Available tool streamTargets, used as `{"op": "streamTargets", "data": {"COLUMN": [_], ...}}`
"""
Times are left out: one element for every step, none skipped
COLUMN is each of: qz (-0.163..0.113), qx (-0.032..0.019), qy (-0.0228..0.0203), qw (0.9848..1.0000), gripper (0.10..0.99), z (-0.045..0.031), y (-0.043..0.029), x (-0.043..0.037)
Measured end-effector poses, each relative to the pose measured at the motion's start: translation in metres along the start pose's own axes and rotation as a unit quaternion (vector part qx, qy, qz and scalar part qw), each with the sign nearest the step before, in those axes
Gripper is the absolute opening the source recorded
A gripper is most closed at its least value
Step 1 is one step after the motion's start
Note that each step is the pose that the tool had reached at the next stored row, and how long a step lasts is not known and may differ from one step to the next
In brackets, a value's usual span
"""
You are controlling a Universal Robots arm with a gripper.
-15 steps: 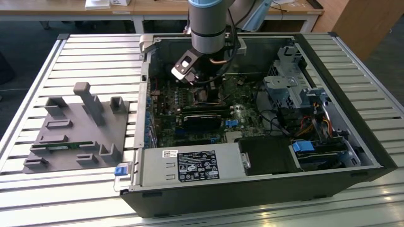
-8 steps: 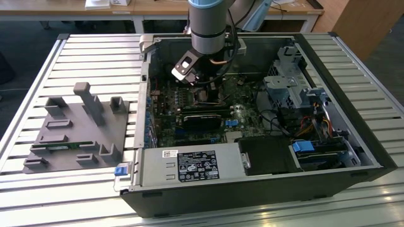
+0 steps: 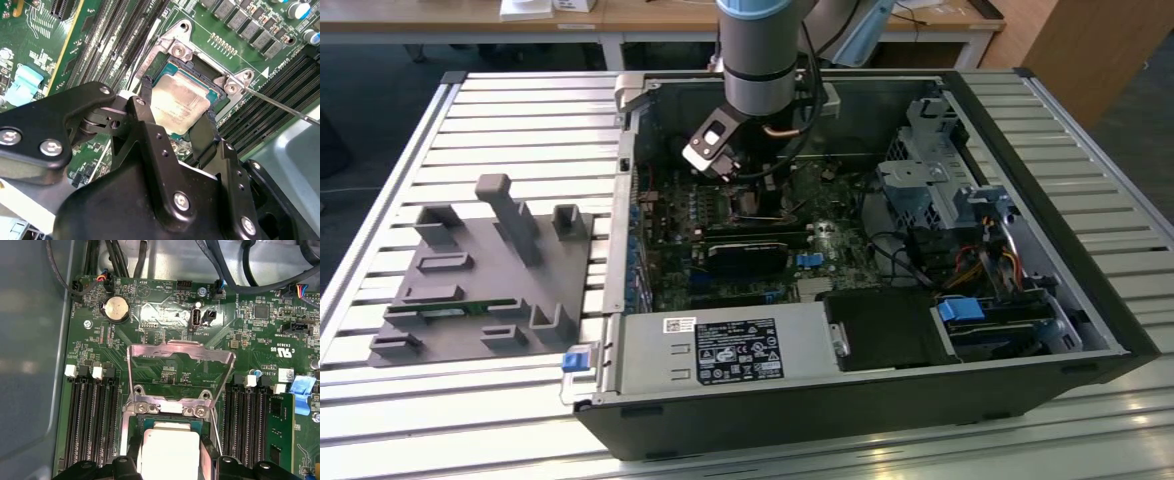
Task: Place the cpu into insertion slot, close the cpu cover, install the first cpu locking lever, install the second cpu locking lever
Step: 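Place the cpu into insertion slot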
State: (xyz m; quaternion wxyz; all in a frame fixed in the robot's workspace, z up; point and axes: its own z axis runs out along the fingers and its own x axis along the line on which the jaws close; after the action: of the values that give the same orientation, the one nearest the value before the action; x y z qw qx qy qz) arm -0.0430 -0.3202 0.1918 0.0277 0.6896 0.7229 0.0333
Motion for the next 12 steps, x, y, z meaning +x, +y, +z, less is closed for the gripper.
{"op": "streamTargets", "data": {"qz": [0.000,0.000,0.000,0.000,0.000,0.000,0.000,0.000,0.000,0.000,0.000,0.000], "qx": [0.0000,-0.0001,-0.0001,-0.0001,-0.0001,-0.0001,-0.0005,-0.0006,-0.0005,-0.0004,-0.0002,-0.0002], "qy": [0.0001,0.0002,0.0002,0.0002,0.0002,0.0001,0.0005,0.0007,0.0006,0.0005,0.0003,0.0002], "qw": [1.0000,1.0000,1.0000,1.0000,1.0000,1.0000,1.0000,1.0000,1.0000,1.0000,1.0000,1.0000], "gripper": [0.545,0.545,0.545,0.545,0.545,0.545,0.553,0.553,0.553,0.616,0.616,0.616], "z": [0.0001,0.0002,0.0003,0.0003,0.0003,0.0003,0.0006,0.0007,0.0007,0.0006,0.0004,0.0004], "y": [0.0000,0.0000,0.0000,0.0000,0.0000,0.0000,0.0001,0.0001,0.0001,0.0001,0.0000,0.0000], "x": [0.0000,0.0001,0.0000,0.0000,0.0000,0.0000,0.0002,0.0002,0.0002,0.0001,0.0000,0.0001]}}
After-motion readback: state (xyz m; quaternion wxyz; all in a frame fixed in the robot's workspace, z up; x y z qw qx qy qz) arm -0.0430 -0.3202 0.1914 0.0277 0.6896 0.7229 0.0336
